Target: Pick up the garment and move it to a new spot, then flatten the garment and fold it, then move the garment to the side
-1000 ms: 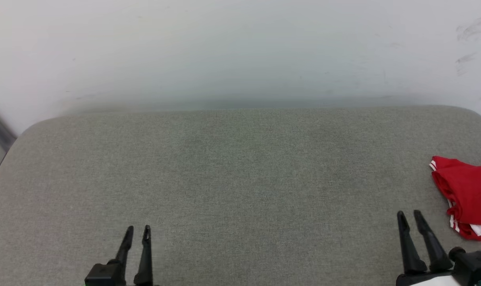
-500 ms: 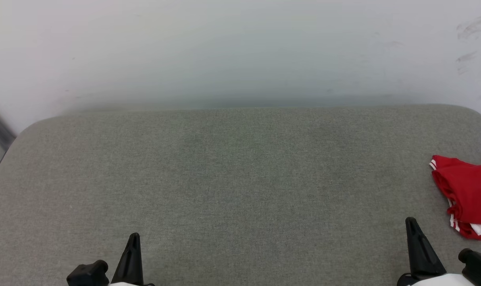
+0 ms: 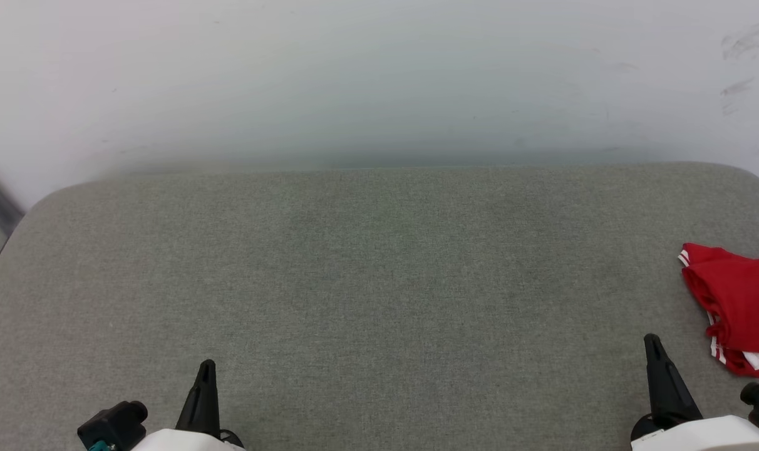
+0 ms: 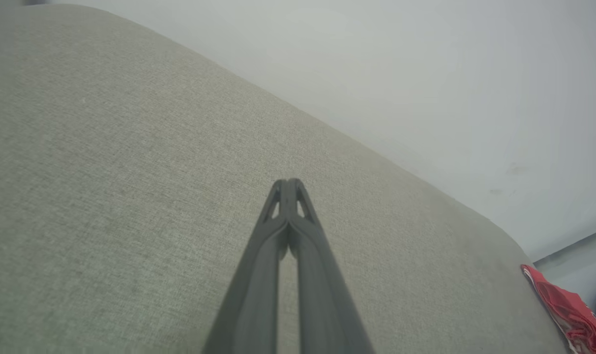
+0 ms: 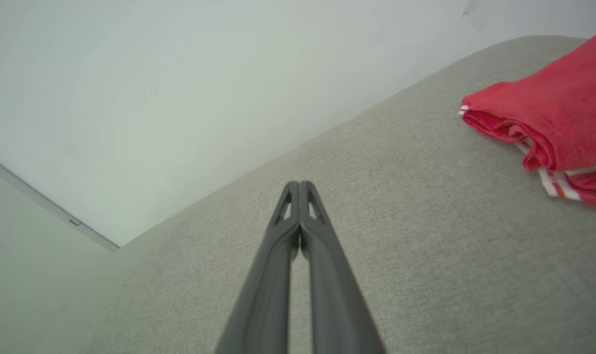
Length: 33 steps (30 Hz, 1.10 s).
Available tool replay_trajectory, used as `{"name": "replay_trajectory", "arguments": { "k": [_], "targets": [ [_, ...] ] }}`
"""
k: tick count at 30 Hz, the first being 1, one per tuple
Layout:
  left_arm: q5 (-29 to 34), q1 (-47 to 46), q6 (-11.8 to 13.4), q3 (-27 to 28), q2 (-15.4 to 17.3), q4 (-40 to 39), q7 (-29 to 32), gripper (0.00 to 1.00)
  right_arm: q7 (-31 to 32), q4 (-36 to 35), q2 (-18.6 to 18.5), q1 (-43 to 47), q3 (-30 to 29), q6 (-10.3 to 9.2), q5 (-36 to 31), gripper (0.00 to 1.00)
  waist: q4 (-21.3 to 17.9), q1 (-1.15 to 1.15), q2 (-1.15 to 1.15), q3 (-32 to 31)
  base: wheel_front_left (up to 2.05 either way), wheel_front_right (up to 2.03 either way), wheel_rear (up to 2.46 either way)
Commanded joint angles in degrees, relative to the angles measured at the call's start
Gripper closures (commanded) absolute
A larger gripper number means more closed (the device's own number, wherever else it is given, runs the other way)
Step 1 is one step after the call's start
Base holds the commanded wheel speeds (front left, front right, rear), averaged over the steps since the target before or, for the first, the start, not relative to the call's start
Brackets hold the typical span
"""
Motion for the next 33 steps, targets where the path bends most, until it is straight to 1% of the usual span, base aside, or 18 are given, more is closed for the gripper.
{"name": "replay_trajectory", "arguments": {
  "k": [1, 20, 21, 23, 33],
  "targets": [
    [-2.47, -1.89, -0.37, 0.36, 0.25, -0.42, 0.51, 1.0, 0.59, -0.29, -0.01, -1.92, -0.22, 0.0, 2.47, 1.0, -0.01, 0.0, 0.0, 0.03, 0.0, 0.0, 0.0],
    [-18.23, -4.56, -1.86, 1.79, 0.33, 1.22, 4.36, 1.0, 4.34, 1.44, 0.2, -4.44, -0.85, 0.0, 17.68, 1.0, -0.13, 0.0, 0.0, 0.41, 0.0, 0.0, 0.0],
    [-21.88, -5.3, -2.24, 2.16, 0.34, 1.56, 5.24, 1.0, 5.21, 1.86, 0.27, -5.08, -1.03, 0.0, 21.19, 1.0, -0.16, 0.0, 0.0, 0.51, 0.0, 0.0, 0.0],
    [-25.36, -5.83, -2.57, 2.53, 0.34, 1.95, 6.13, 1.0, 6.05, 2.24, 0.34, -5.62, -1.19, 0.0, 24.54, 1.0, -0.19, 0.0, 0.0, 0.61, 0.0, 0.0, 0.0],
    [-31.2, -6.86, -3.13, 3.11, 0.34, 2.58, 7.58, 1.0, 7.52, 2.9, 0.47, -6.6, -1.5, 0.0, 30.13, 1.0, -0.25, 0.0, 0.0, 0.79, 0.0, 0.0, 0.0]
  ]
}}
